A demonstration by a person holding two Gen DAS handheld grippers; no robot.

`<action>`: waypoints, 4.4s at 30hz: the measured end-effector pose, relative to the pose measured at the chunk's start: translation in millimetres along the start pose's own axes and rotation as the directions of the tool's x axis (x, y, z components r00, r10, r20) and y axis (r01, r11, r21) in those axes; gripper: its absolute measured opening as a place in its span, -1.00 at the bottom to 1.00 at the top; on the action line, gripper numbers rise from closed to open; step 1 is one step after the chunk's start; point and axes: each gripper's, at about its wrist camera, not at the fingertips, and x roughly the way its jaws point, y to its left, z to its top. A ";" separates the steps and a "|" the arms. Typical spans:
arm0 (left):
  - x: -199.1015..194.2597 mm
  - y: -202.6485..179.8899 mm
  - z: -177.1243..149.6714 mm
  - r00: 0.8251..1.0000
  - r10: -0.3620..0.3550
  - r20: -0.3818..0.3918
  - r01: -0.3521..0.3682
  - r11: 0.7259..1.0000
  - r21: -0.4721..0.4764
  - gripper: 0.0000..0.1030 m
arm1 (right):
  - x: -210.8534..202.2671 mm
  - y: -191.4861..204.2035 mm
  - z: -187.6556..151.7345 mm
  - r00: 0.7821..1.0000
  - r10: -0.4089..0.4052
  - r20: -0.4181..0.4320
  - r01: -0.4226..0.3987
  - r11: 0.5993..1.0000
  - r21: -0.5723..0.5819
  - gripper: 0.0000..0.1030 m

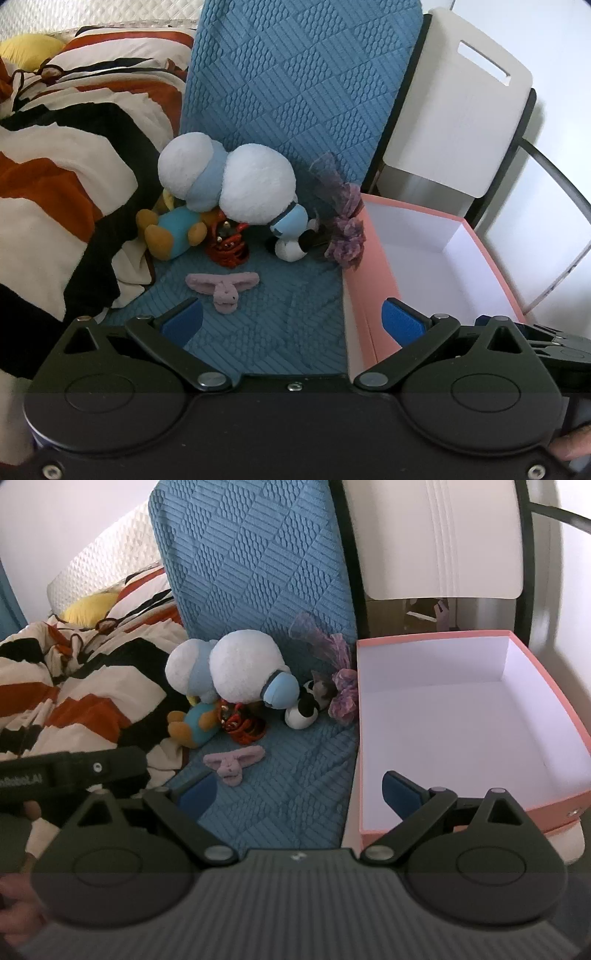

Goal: Organize objects

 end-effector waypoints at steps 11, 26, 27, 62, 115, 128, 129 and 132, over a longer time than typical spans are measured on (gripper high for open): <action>30.9 21.9 0.9 1.000 0.014 -0.005 -0.014 1.000 -0.011 1.00 | 29.6 -1.9 6.8 0.999 -0.024 0.027 0.022 0.998 0.059 0.90; 101.9 55.8 -5.4 0.998 0.045 -0.034 -0.046 0.998 -0.031 0.96 | 83.6 2.9 31.7 0.998 -0.038 0.050 0.036 0.998 0.042 0.87; 106.3 57.9 -6.0 0.998 0.046 -0.038 -0.048 0.998 -0.032 0.96 | 87.8 3.5 33.7 0.998 -0.040 0.051 0.038 0.999 0.037 0.76; 251.8 107.5 -10.3 0.971 -0.032 -0.236 0.004 0.993 -0.118 -0.10 | 231.9 0.3 24.0 0.948 -0.318 -0.001 0.304 0.904 0.302 -0.22; 204.6 106.5 -23.6 0.976 -0.110 -0.187 0.072 0.978 -0.196 -0.39 | 154.4 12.1 -53.3 0.970 -0.241 0.009 0.229 0.931 0.285 -0.94; 198.0 120.0 -27.8 0.978 -0.094 -0.184 0.051 0.972 -0.229 -0.06 | 169.2 -0.3 -39.6 0.998 -0.067 -0.009 0.067 0.956 0.285 0.05; 198.1 120.0 -28.2 0.977 -0.101 -0.190 0.055 0.971 -0.233 -0.05 | 171.0 -2.2 -36.2 0.998 -0.062 -0.007 0.062 0.955 0.289 0.05; 197.8 117.6 -28.1 0.973 -0.112 -0.200 0.065 0.972 -0.225 -0.04 | 180.1 -1.5 -25.8 0.998 -0.056 0.003 0.053 0.966 0.255 0.04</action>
